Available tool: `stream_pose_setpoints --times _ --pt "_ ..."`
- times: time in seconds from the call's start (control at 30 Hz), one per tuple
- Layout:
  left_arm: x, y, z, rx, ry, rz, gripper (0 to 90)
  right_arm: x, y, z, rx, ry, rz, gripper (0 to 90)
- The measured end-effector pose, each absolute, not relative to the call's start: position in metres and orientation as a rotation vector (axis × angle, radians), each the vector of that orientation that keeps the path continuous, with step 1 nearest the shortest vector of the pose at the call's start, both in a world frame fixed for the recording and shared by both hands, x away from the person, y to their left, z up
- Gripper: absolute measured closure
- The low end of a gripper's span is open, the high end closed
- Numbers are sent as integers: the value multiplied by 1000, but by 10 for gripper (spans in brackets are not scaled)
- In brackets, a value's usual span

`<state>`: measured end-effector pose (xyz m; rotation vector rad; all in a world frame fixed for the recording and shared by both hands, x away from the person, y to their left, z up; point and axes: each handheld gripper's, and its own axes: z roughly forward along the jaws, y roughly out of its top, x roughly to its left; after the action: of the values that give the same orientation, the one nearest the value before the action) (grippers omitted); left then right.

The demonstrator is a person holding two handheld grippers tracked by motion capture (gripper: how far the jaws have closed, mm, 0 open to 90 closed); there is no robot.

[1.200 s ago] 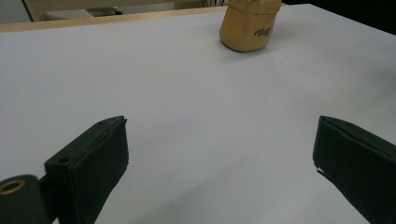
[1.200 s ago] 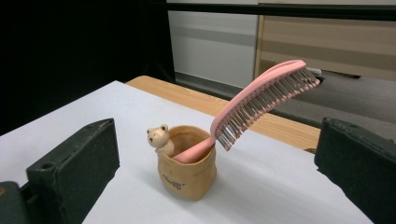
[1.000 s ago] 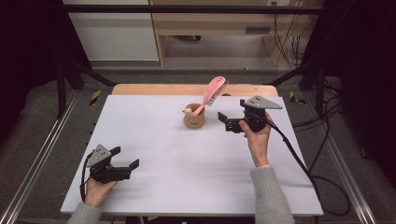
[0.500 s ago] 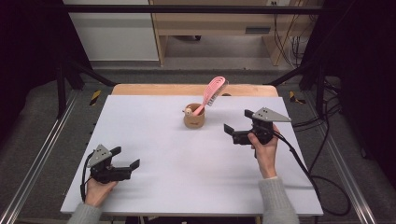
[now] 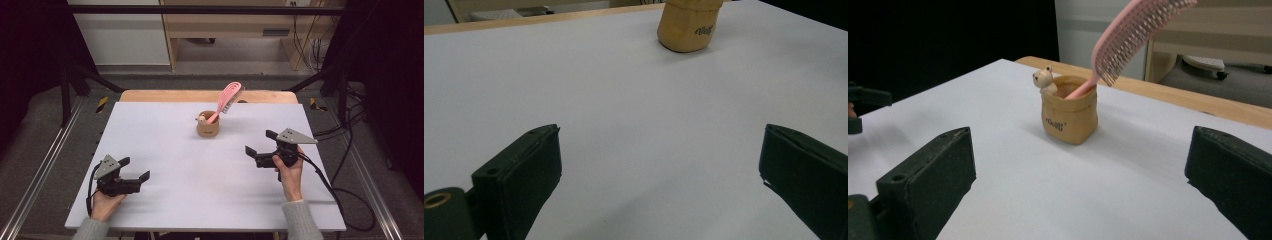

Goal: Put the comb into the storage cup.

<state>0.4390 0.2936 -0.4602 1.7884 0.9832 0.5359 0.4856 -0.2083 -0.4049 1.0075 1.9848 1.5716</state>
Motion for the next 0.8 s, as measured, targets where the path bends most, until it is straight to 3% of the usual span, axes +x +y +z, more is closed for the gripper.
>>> stream_pose_setpoints --times 0.8 --pt "438 291 -460 1796 968 533 35 468 -247 -458 1034 2017 1592 6"
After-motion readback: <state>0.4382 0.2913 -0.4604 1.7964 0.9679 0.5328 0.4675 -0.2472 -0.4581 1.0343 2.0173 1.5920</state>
